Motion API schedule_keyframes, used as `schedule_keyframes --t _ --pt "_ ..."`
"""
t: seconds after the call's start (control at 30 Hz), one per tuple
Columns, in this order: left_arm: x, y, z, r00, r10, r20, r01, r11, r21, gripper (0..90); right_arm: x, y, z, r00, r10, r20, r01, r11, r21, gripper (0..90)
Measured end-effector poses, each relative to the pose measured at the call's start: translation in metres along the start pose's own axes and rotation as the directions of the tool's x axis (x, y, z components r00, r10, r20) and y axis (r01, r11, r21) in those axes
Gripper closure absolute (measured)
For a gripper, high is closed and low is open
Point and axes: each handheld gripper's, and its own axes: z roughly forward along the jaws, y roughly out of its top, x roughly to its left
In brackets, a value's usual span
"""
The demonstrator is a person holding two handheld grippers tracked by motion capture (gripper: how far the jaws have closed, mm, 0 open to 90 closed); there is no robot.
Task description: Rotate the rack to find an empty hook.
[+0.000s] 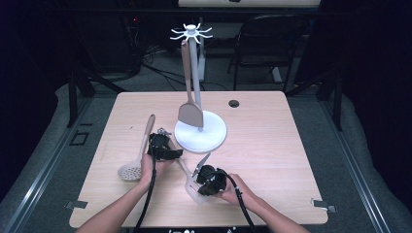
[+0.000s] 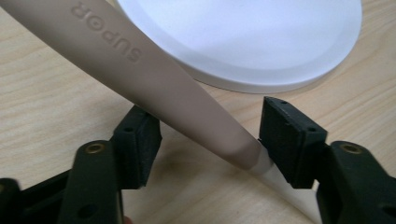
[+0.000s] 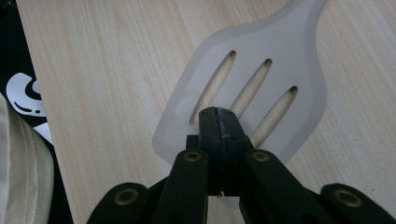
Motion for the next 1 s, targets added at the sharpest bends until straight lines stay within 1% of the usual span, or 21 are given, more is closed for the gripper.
schedule_keyframes --t 0.03,0.17,0.23,0.3,0.37,0.43,0.5,0.53,0.57,0.6,0.63,0.67,0.7,0.73,0.77,0.8,0.83,0.87,0.9,1.0 --pt "0.0 0.0 0.0 1.0 -0.007 -0.001 0.007 1.0 -0.002 40.5 0.0 0.0 0.0 1.0 -0.001 0.001 0.001 1.0 0.001 90.0" --pt "0.001 -0.001 -0.002 0.9991 -0.034 0.026 0.035 0.9992 -0.017 44.1 0.001 0.0 0.0 1.0 0.0 0.006 0.0 1.0 0.0 90.0" --pt "0.002 -0.001 -0.004 0.9983 -0.037 0.045 0.038 0.9991 -0.02 46.1 0.0 0.0 0.0 1.0 0.0 0.001 0.0 1.0 0.001 90.0" --pt "0.002 -0.001 -0.007 0.9972 -0.041 0.062 0.044 0.998 -0.045 47.8 0.0 0.0 0.0 1.0 0.004 -0.003 -0.004 1.0 -0.003 90.0" --pt "0.002 -0.001 -0.01 0.996 -0.038 0.081 0.043 0.9973 -0.059 49.7 0.0 0.0 0.0 0.9999 0.006 -0.013 -0.006 1.0 -0.01 90.0" --pt "0.004 -0.002 -0.014 0.9931 -0.047 0.108 0.055 0.9954 -0.078 51.5 -0.001 0.0 -0.001 0.9998 0.003 -0.018 -0.004 1.0 -0.007 90.0" --pt "0.005 -0.003 -0.017 0.99 -0.053 0.131 0.065 0.9935 -0.094 53.3 -0.001 -0.001 -0.001 0.9997 0.011 -0.023 -0.011 1.0 -0.019 89.8" --pt "0.005 -0.003 -0.018 0.988 -0.057 0.143 0.072 0.9919 -0.105 54.1 -0.002 0.0 -0.002 0.9999 -0.002 -0.017 0.002 1.0 -0.004 89.4" --pt "0.005 -0.003 -0.021 0.9867 -0.054 0.154 0.072 0.9906 -0.116 54.9 -0.002 -0.001 -0.002 0.9996 0.008 -0.029 -0.009 1.0 -0.015 87.8" --pt "0.005 -0.003 -0.022 0.9857 -0.052 0.16 0.073 0.9893 -0.126 55.8 -0.003 -0.001 -0.004 0.9991 0.007 -0.042 -0.007 1.0 -0.001 82.9" --pt "0.005 -0.003 -0.024 0.9844 -0.049 0.169 0.072 0.9887 -0.131 56.3 -0.003 -0.001 -0.003 0.9982 0.018 -0.058 -0.018 1.0 -0.015 81.6" --pt "0.004 -0.003 -0.026 0.9833 -0.043 0.177 0.068 0.9873 -0.143 56.7 -0.002 -0.001 -0.003 0.9981 0.019 -0.059 -0.02 1.0 -0.018 81.2" --pt "0.004 -0.003 -0.028 0.9825 -0.037 0.182 0.065 0.9867 -0.149 57.2 -0.001 0.0 -0.004 0.9989 0.006 -0.046 -0.007 1.0 -0.015 79.9" --pt "0.003 -0.003 -0.029 0.9821 -0.036 0.185 0.066 0.9852 -0.158 57.7 0.0 0.0 -0.004 0.9991 0.011 -0.042 -0.012 1.0 -0.021 78.0" --pt "0.003 -0.003 -0.031 0.9813 -0.031 0.19 0.064 0.9836 -0.169 58.2 0.0 0.0 -0.005 0.9994 0.006 -0.033 -0.007 1.0 -0.027 75.1" --pt "0.002 -0.003 -0.032 0.9805 -0.032 0.194 0.066 0.9828 -0.172 58.8 0.0 0.001 -0.007 0.9999 -0.001 -0.011 0.001 1.0 -0.025 72.8" --pt "0.002 -0.003 -0.034 0.9801 -0.029 0.196 0.065 0.9812 -0.182 59.2 0.001 0.001 -0.007 0.9999 0.012 -0.013 -0.012 0.999 -0.042 71.8" --pt "0.001 -0.004 -0.036 0.9798 -0.026 0.198 0.063 0.9809 -0.184 59.8 -0.001 0.001 -0.008 0.9999 0.016 0.002 -0.016 0.999 -0.05 70.5" --pt "0.0 -0.004 -0.038 0.9787 -0.023 0.204 0.064 0.9787 -0.195 60.2 -0.002 0.001 -0.009 0.9997 0.022 0.008 -0.022 0.998 -0.058 68.9" --pt "-0.001 -0.004 -0.042 0.9767 -0.016 0.214 0.063 0.9751 -0.213 61.4 -0.006 0.0 -0.014 0.9982 0.055 0.025 -0.052 0.994 -0.092 64.6"
